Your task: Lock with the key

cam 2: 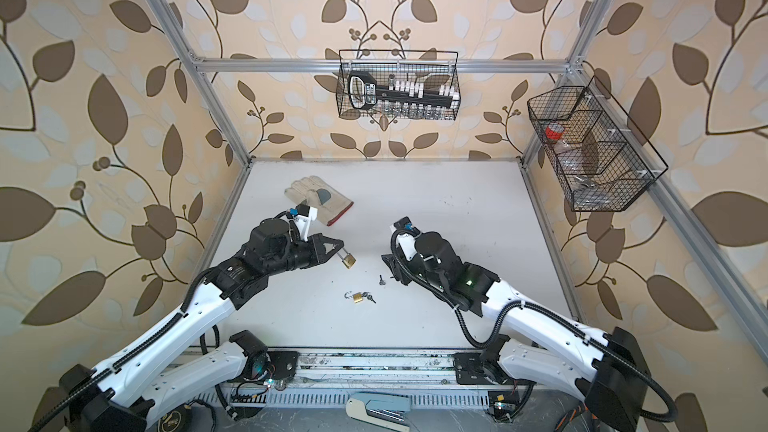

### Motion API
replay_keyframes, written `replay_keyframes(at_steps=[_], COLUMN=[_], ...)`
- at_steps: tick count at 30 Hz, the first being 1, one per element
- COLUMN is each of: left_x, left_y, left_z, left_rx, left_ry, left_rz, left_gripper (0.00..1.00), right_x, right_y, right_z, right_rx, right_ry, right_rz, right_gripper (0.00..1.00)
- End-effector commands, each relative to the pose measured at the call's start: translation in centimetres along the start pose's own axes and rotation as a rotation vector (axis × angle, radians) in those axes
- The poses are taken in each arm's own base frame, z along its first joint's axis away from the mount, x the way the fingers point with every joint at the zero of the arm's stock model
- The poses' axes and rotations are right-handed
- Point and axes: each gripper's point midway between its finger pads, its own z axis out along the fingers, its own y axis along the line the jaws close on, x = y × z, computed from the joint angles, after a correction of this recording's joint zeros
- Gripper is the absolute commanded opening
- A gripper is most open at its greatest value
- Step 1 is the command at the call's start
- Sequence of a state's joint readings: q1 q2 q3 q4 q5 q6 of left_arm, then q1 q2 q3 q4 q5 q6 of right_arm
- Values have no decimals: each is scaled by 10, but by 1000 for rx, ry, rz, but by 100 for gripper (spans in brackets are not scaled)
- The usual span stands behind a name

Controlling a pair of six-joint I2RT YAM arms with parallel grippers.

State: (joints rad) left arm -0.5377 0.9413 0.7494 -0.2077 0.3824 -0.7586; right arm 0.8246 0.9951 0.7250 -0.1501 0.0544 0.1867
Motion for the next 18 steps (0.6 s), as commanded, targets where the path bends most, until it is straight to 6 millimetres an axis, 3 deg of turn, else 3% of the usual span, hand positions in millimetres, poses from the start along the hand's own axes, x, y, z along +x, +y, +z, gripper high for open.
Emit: replay_keyframes(at_steps=[1,4,10,18], left_x=[-14,-12,-8,-2], left_y=[-60,-71,-80,-81], left_z=[1,7,13,13], left_rx=[206,226,240,241], left_ry=[-6,7,12,20], left_rz=[67,77,89,88], left_gripper=[0,0,0,0], right_x=[-13,-26,-31,-33], right_y=[15,23,39,50], right_z=[-10,-16,-9,5], right_rx=[-73,-101,-126,-125], right_ry=[-66,-99,-76,-41], right_rz=[-110,-127,-118,-118], right_gripper=[64,69,74,67])
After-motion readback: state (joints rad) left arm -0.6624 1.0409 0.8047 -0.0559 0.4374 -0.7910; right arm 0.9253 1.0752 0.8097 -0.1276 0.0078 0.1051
